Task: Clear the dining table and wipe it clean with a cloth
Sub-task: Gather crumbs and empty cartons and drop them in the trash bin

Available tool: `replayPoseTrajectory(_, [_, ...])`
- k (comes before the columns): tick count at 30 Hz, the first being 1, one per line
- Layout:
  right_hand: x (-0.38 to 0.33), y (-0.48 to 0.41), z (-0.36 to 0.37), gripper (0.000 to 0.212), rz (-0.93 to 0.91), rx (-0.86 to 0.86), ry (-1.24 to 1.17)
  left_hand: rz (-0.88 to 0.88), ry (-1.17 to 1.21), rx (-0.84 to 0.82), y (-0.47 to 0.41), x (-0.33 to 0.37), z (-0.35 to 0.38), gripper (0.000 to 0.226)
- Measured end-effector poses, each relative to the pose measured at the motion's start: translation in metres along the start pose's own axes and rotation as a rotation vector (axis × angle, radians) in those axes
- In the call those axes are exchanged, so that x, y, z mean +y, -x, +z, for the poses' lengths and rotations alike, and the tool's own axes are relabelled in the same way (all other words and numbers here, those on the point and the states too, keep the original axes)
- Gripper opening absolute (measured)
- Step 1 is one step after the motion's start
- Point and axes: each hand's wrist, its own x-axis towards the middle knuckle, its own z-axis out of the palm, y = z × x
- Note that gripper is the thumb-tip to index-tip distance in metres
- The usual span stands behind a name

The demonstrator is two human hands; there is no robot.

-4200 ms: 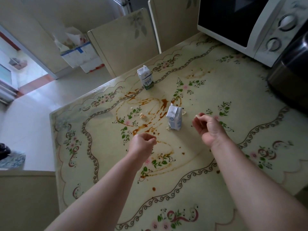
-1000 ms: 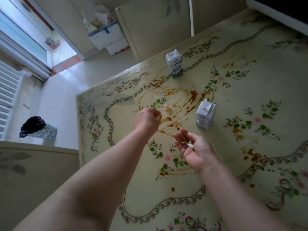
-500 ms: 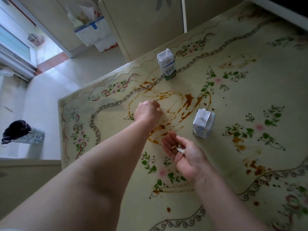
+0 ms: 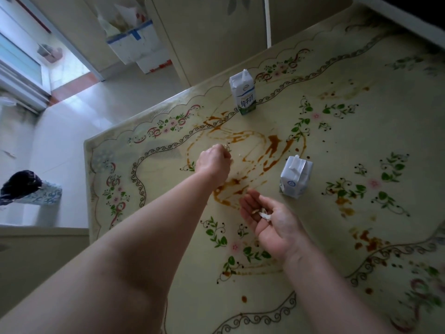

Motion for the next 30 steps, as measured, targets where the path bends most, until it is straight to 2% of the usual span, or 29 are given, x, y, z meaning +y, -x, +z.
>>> replayPoseTrajectory(6, [0.006,0.001,0.013,0.024,0.026,-0.002,0.0,-0.03,0.222,0.036,0.024,-0.009,-0.023,0.013])
replayPoseTrajectory(9, [0.01,-0.006,0.021,0.023,0.046,0.0,-0.013,0.04,0.289,-0.013,0.052,-0.007,-0.027,0.012])
replayPoseTrajectory(14, [0.017,-0.012,0.033,0.027,0.071,-0.034,-0.015,0.218,0.164,-0.138,0.095,-0.008,-0.027,0.012])
replayPoseTrajectory(17, [0.019,-0.005,0.04,0.029,0.089,-0.06,-0.024,0.271,0.12,-0.12,0.106,-0.011,-0.031,0.01])
replayPoseTrajectory(20, [0.02,0.0,0.042,0.029,0.078,-0.048,-0.047,0.212,0.162,-0.05,0.106,-0.012,-0.036,0.007])
replayPoseTrajectory(26, [0.016,0.006,0.035,0.021,0.043,0.001,-0.01,-0.069,0.501,0.013,0.083,-0.018,-0.04,0.008])
replayPoseTrajectory(30, [0.01,0.017,0.009,0.02,0.02,0.065,0.049,-0.12,0.479,0.01,0.066,-0.015,-0.033,0.012])
